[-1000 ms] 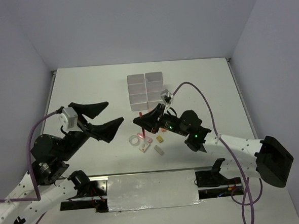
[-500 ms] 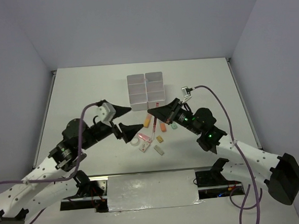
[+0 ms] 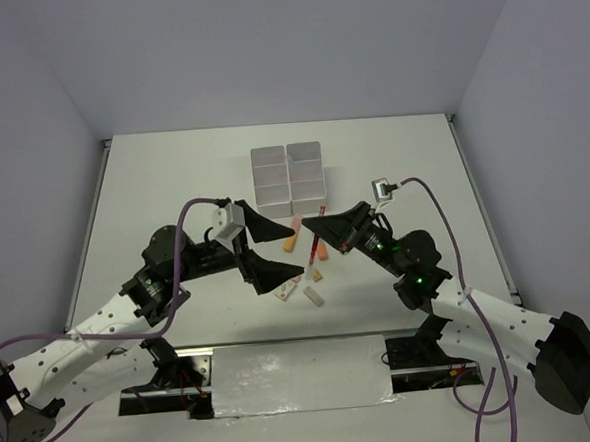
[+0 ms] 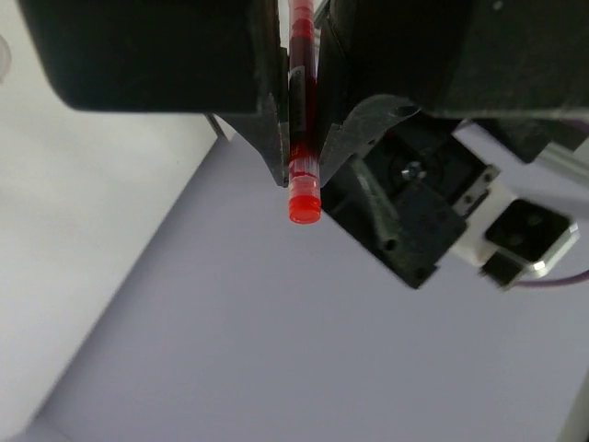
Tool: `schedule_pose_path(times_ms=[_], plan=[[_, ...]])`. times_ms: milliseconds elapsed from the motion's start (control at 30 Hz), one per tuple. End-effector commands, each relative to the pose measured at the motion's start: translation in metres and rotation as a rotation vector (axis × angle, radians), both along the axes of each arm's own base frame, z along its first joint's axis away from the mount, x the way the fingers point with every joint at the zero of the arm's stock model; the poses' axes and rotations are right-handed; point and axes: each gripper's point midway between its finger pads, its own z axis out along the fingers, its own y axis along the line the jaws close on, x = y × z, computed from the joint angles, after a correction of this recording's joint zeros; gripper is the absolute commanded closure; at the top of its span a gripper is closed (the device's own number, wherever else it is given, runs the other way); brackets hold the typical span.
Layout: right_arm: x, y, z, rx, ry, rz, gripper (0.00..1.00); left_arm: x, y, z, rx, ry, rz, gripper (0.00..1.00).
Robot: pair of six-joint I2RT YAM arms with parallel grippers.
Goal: Sort the stationery into containers
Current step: Close the pen cap on the pen.
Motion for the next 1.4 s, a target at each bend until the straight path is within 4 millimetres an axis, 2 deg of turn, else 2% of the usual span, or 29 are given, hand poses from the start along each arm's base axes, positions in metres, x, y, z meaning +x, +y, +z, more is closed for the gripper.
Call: schedule_pose_path(times_ms=[0,67,133,233,333,500,700,800,900,1000,1133,1233,1333,1367], plan=[[-0.023,-0.006,0.053,0.106,-0.246,0.045,1.00,-0.008,-0.004,0.026,-0.052,-0.041,-0.052,0.05],[-0.038,-0.007,0.063,0.130,-0.351,0.081,1.00,-0.007,-0.006,0.026,-0.048,-0.034,-0.059,0.07],[-0.047,-0.005,0.063,0.126,-0.408,0.115,1.00,-0.010,-0.004,0.030,-0.062,-0.039,-0.064,0.07],[-0.067,-0.012,0.074,0.166,-0.533,0.149,1.00,-0.017,0.003,0.038,-0.086,-0.057,-0.071,0.07],[-0.095,-0.021,0.090,0.191,-0.730,0.180,1.00,-0.029,0.013,0.051,-0.111,-0.091,-0.083,0.06],[-0.125,-0.029,0.099,0.200,-0.898,0.222,1.00,-0.043,0.035,0.068,-0.128,-0.149,-0.052,0.04],[-0.151,-0.038,0.106,0.237,-0.983,0.290,1.00,-0.047,0.046,0.064,-0.107,-0.164,-0.018,0.04],[-0.178,-0.049,0.110,0.290,-1.100,0.349,1.00,-0.048,0.046,0.054,-0.088,-0.155,-0.022,0.04],[-0.195,-0.052,0.112,0.301,-1.163,0.410,1.00,-0.048,0.046,0.047,-0.077,-0.148,-0.028,0.04],[-0.203,-0.054,0.113,0.307,-1.200,0.426,1.00,-0.048,0.045,0.044,-0.069,-0.146,-0.034,0.04],[-0.202,-0.053,0.116,0.303,-1.193,0.422,1.00,-0.048,0.044,0.042,-0.062,-0.147,-0.037,0.05],[-0.194,-0.050,0.119,0.291,-1.153,0.400,1.00,-0.048,0.044,0.042,-0.060,-0.148,-0.039,0.04],[-0.173,-0.043,0.127,0.267,-1.047,0.334,1.00,-0.047,0.043,0.038,-0.048,-0.142,-0.034,0.05],[-0.161,-0.036,0.125,0.223,-0.977,0.313,1.00,-0.046,0.043,0.036,-0.042,-0.139,-0.030,0.05]])
